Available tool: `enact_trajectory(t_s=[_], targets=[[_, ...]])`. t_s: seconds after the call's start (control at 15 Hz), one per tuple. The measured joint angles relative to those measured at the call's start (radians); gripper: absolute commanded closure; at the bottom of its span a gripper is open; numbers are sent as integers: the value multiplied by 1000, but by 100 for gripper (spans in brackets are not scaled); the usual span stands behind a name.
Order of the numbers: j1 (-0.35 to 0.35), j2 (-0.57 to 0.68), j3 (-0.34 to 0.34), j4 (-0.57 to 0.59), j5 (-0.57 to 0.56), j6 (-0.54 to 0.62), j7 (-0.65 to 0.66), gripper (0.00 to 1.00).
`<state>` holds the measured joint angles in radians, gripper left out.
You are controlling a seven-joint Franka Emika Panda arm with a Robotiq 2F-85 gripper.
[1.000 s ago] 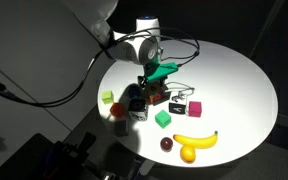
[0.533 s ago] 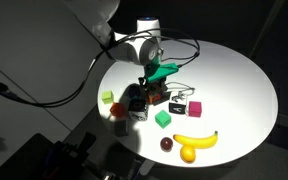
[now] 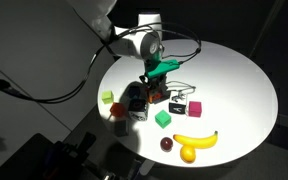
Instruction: Stack the two square plush toys on the right together
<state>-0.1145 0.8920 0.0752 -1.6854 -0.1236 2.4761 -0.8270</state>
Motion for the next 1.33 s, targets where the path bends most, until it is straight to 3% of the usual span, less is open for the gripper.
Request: enact_trajectory(t_s=[0.13,0.53,1.33], targets=[[0,-16,-1,0,0,-17,11,90],[0,-75,-13,0,0,-63,76,89],[-7,-167,-72,-1,1,-220,336,90]])
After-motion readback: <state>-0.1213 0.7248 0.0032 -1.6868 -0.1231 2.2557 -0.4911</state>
